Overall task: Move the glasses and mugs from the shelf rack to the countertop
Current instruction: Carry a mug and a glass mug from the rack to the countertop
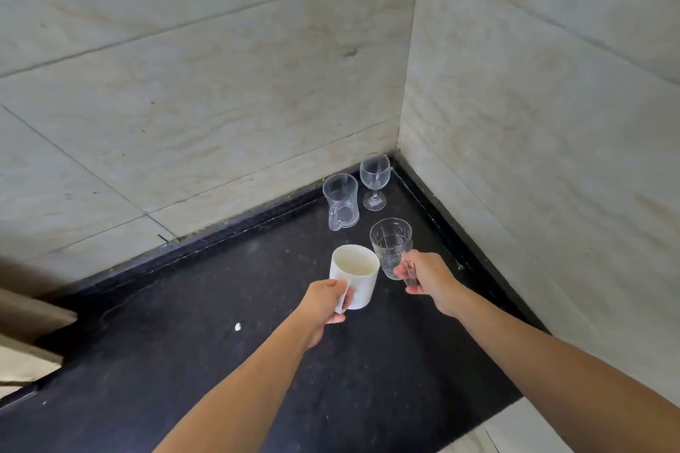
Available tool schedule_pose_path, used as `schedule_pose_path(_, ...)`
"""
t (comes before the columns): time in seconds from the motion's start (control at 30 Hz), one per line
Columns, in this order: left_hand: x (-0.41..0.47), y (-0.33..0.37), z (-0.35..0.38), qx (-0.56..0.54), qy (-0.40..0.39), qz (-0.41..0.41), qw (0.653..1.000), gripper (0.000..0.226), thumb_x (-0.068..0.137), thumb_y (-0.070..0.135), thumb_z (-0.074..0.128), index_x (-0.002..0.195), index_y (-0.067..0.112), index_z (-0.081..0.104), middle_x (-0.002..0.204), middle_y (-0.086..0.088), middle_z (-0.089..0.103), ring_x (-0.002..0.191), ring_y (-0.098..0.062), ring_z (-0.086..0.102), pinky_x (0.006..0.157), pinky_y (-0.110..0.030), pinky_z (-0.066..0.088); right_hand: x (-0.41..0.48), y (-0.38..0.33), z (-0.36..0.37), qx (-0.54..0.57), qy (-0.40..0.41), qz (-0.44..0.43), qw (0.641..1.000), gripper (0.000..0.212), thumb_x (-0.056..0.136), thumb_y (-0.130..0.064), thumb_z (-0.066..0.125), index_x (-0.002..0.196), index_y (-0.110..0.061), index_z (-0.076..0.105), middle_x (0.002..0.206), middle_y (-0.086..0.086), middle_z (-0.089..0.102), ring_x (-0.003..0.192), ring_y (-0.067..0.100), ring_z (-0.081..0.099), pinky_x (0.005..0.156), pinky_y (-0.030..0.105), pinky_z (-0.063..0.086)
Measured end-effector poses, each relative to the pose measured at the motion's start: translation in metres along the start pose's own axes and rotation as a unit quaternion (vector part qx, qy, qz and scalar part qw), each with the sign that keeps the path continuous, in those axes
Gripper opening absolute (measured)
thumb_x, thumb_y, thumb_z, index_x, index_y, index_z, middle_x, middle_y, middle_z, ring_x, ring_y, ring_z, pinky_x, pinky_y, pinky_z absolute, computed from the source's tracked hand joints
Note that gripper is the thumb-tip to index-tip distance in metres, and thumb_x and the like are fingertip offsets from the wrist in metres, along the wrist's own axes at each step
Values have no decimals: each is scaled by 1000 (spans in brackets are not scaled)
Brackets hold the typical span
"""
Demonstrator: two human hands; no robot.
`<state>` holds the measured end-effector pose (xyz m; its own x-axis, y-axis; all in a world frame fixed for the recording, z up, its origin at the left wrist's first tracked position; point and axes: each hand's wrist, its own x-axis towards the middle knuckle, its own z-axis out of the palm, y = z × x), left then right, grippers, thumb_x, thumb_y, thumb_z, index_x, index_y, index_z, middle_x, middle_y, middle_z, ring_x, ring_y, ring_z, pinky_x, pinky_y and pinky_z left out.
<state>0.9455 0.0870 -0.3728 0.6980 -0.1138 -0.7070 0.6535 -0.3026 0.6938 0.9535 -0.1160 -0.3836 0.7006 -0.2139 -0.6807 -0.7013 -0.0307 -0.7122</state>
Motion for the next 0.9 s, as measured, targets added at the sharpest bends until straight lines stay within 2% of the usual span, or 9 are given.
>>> schedule_pose_path(0.13, 30, 10, 10, -46, 17, -7, 999, 22, 98, 18, 43, 86, 8, 57, 79, -4, 56, 76, -17, 48, 67, -27, 42, 39, -11, -5, -12, -27, 1, 1000, 34, 95, -24, 47, 78, -6, 71, 91, 3, 74, 84, 13, 64, 70, 31, 51)
schedule_pose_path(0.23, 45, 15, 13, -68, 24, -13, 997, 22, 100, 19, 43, 88, 9, 59, 85, -4, 58, 78, -17, 50, 69, -28, 42, 56, -15, -8, -29, -45, -1, 999, 37, 93, -24, 46, 84, -1, 72, 90, -1, 75, 86, 14, 62, 70, 30, 50)
schedule_pose_path(0.4, 65, 18, 17, -65, 34, -17, 997, 28, 101, 24, 45, 91, 9, 66, 98, -5, 64, 90, -18, 55, 76, -29, 45, 78, -16, -15, -53, -57, -21, 997, 38, 94, -23, 43, 60, -12, 58, 99, 2, 75, 93, 16, 62, 69, 30, 46)
schedule_pose_path(0.5, 70, 13, 19, -50, 65, -9, 997, 28, 99, 24, 50, 98, 5, 71, 97, -6, 65, 90, -17, 54, 75, -29, 44, 84, -12, -15, -70, -54, -35, 995, 36, 92, -23, 45, 61, -15, 61, 99, 7, 72, 86, 17, 59, 69, 32, 46)
schedule_pose_path(0.6, 68, 5, 20, -5, 95, -1, 995, 27, 96, 22, 52, 103, 1, 69, 94, -6, 62, 83, -18, 51, 75, -31, 41, 81, -9, -12, -113, -40, -57, 991, 30, 92, -25, 50, 79, -10, 72, 92, 10, 67, 88, 22, 59, 81, 42, 50)
schedule_pose_path(0.67, 59, 1, 17, 20, 109, 0, 994, 24, 94, 20, 52, 105, 5, 67, 94, -5, 62, 78, -16, 52, 71, -30, 42, 74, -6, -12, -160, -19, -100, 982, 33, 94, -30, 51, 89, -4, 70, 93, 11, 67, 90, 27, 61, 84, 46, 49)
schedule_pose_path(0.73, 45, -4, 11, 31, 126, 6, 991, 18, 92, 18, 53, 101, 9, 65, 94, -4, 62, 76, -16, 52, 69, -28, 42, 64, -4, -12, -239, 42, -154, 958, 36, 95, -38, 52, 107, -7, 65, 112, 13, 65, 98, 27, 61, 83, 44, 48)
schedule_pose_path(0.8, 24, -14, 1, 42, 148, 10, 988, 15, 90, 19, 53, 97, 12, 64, 93, -2, 62, 75, -16, 53, 66, -26, 42, 49, -1, -10, -312, 131, -193, 921, 47, 94, -41, 56, 132, -14, 52, 135, 10, 52, 118, 29, 53, 86, 46, 47)
schedule_pose_path(0.9, -19, -38, -19, 89, 185, 5, 979, 20, 90, 22, 50, 102, 14, 65, 98, -2, 64, 91, -24, 60, 70, -27, 46, 18, 4, 7, -354, 147, -280, 880, 47, 90, -32, 60, 133, -17, 49, 137, 8, 48, 124, 28, 47, 80, 42, 46)
